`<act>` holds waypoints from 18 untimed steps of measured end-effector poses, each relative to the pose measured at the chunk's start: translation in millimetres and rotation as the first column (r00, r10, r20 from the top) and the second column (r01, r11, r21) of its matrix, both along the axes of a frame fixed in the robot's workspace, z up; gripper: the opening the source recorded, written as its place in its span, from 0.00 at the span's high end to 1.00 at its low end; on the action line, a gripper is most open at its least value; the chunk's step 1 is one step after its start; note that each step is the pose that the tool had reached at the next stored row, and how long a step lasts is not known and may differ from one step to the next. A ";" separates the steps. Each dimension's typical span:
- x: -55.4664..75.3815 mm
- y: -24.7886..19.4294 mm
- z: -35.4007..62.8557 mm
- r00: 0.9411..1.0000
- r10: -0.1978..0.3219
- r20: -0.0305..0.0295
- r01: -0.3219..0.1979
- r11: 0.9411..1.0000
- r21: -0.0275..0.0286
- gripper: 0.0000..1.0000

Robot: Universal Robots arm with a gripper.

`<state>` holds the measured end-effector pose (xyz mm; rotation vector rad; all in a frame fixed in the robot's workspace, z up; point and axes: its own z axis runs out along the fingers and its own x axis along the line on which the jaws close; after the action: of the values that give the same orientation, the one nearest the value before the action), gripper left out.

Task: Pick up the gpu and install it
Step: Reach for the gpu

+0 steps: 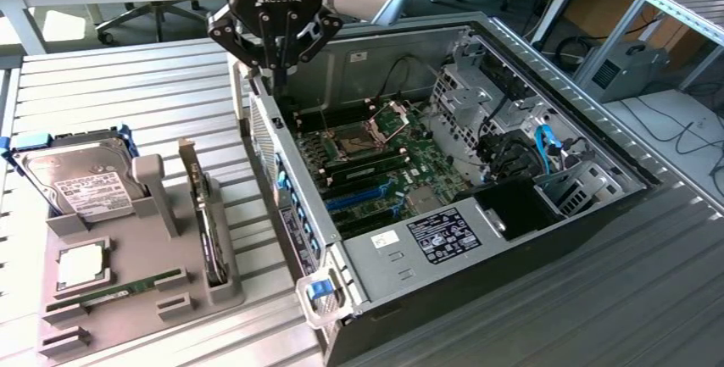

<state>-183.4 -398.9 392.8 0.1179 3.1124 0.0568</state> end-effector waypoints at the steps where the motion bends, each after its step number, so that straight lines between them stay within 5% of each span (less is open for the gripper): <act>1: -0.2 0.0 0.0 1.000 0.000 0.000 0.000 1.000 0.000 0.89; 18: -4.1 0.0 -0.1 1.000 0.000 0.000 0.000 1.000 -0.001 0.89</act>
<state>-187.5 -398.9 392.7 0.1178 3.1124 0.0548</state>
